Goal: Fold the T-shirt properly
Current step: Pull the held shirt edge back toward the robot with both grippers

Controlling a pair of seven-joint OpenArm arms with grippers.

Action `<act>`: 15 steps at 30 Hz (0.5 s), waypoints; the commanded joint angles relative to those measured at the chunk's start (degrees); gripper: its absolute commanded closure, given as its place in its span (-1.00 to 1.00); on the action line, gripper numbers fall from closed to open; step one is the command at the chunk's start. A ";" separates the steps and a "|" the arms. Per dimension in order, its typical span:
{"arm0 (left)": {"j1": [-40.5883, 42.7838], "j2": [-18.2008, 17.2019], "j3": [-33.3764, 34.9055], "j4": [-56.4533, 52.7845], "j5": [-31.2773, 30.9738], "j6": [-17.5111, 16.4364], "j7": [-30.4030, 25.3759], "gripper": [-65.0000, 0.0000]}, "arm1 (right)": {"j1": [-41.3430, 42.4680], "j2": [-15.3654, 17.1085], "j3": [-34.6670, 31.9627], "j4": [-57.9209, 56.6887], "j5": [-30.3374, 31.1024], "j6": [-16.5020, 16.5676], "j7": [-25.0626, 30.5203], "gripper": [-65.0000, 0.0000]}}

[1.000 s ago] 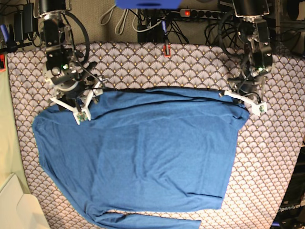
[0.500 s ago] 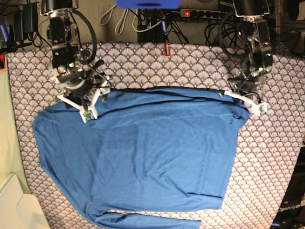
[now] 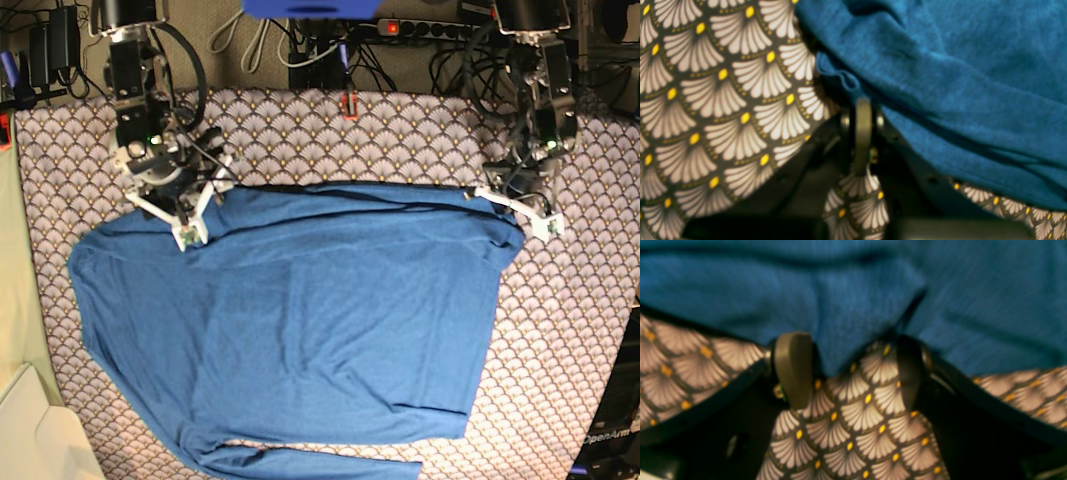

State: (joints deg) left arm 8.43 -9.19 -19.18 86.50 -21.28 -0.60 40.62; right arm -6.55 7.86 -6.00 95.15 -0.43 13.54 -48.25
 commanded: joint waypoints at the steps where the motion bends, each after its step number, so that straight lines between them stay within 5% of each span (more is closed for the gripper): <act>1: -0.38 -0.52 -0.21 1.81 -0.22 -0.06 -0.75 0.98 | 1.05 -0.17 0.33 0.45 0.12 -0.05 2.32 -0.23; 11: -0.38 -0.61 -0.21 2.86 -0.22 -0.06 -0.75 0.98 | 0.96 -0.25 0.07 0.10 0.21 -0.05 3.90 -0.21; 15: -0.38 -0.61 -0.21 2.86 -0.22 -0.06 -0.75 0.98 | 0.88 -0.25 0.07 0.19 0.21 0.04 3.90 0.11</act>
State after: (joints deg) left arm 8.69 -9.21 -19.18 88.25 -21.28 -0.62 40.73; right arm -6.39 7.57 -6.02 94.13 -0.43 13.54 -45.58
